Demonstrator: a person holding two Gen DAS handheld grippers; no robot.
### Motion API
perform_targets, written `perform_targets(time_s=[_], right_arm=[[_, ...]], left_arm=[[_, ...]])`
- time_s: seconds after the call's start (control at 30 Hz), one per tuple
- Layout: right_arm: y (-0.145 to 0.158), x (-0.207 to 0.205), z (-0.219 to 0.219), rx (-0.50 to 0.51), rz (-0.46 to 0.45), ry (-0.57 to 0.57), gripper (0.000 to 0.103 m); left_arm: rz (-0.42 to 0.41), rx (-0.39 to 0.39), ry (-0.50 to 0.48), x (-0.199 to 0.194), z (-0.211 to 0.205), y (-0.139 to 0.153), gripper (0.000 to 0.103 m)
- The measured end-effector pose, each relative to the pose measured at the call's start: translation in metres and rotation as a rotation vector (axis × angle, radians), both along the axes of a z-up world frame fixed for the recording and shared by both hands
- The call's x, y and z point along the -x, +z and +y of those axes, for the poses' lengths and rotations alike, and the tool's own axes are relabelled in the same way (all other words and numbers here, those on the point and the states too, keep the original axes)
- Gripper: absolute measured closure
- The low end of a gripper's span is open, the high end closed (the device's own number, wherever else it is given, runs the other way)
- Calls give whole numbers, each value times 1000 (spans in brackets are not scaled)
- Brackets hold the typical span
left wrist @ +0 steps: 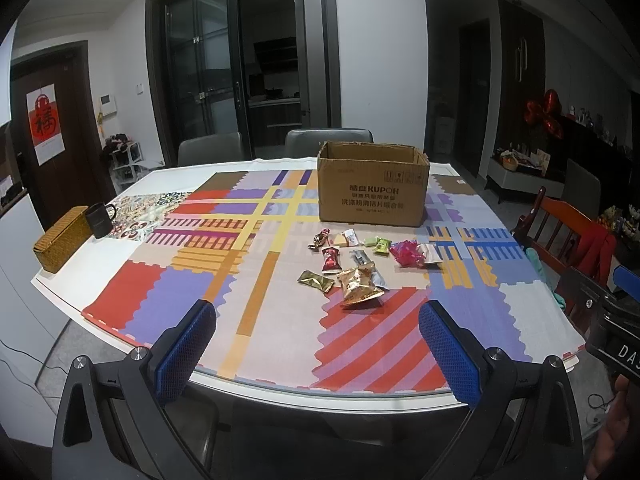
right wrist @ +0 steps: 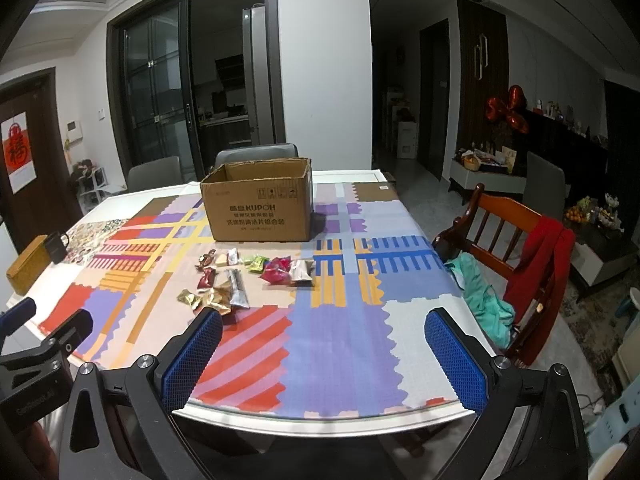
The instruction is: Organize snacks
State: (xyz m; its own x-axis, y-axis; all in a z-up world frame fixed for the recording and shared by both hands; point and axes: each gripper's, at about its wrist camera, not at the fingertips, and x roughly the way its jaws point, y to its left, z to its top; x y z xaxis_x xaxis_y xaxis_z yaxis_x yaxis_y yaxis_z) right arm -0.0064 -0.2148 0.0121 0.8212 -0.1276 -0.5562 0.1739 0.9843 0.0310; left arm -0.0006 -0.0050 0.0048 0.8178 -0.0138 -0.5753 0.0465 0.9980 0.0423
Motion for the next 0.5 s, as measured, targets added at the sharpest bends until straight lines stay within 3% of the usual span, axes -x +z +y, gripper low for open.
perform_targets(time_s=[0.5], right_arm=[[1,1,-1,0,-2,1,0]], left_arm=[[-5,-3,0,1,-1,-1,0]])
